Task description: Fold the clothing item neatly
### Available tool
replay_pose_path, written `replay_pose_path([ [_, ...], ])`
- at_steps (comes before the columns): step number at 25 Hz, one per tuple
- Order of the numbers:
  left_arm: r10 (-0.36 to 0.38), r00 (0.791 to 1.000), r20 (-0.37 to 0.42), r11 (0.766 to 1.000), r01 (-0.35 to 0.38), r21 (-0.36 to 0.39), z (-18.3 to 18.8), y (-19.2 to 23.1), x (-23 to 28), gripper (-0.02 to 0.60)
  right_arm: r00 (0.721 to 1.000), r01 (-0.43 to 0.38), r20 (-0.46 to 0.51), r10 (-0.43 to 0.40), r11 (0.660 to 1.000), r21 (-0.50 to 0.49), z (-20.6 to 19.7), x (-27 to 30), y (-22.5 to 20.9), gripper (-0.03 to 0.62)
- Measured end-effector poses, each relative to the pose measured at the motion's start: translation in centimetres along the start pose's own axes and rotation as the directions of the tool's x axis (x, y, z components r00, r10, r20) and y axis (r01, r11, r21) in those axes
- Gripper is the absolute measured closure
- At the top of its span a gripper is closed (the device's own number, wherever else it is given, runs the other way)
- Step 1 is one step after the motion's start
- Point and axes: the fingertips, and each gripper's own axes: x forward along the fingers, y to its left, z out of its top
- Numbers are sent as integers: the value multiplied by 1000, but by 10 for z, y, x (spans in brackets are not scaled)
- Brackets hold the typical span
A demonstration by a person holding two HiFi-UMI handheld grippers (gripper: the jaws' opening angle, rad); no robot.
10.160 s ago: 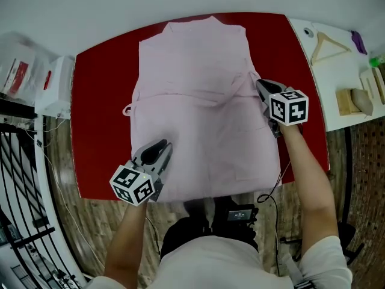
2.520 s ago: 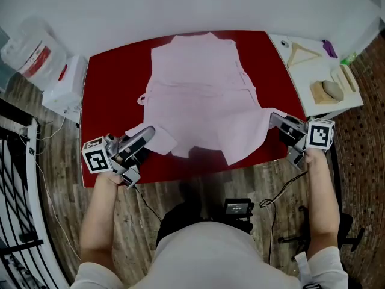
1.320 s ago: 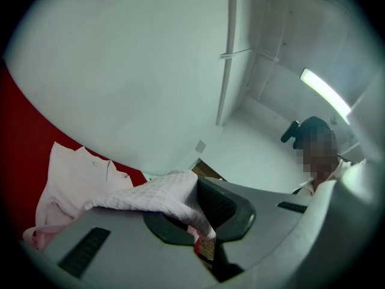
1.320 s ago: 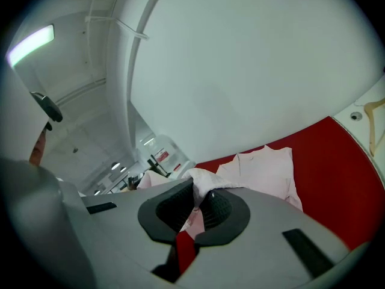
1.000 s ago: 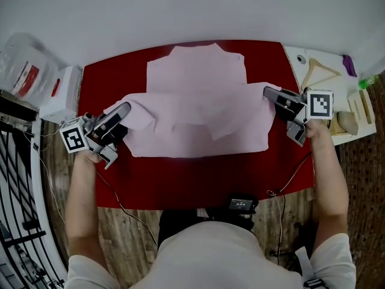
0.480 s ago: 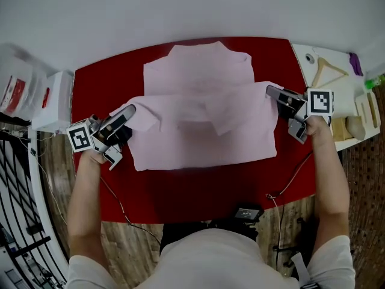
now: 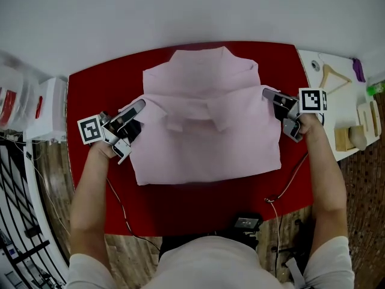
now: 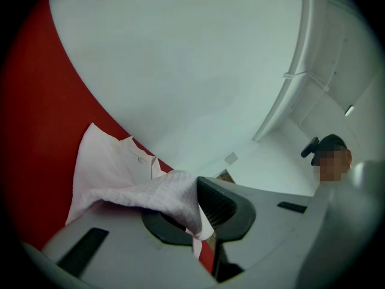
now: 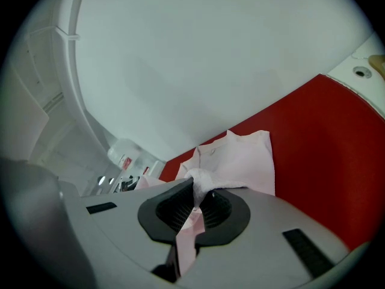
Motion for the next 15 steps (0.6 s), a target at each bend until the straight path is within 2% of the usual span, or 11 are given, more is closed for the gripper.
replay_pose_path([
  [5,18,1000,10,999,-17,-49,19,36,14,568,999,33,0,-33,998,52,20,25,-31,574],
  [9,25,999,40,998,-22,-59,23,45,11,568,1000,12,23,-14,998,64,26,30,-38,575],
  [15,-42,998,35,998,44,-35,25,31,14,568,999,-12,37,10,998,55,32,30,-40,575],
])
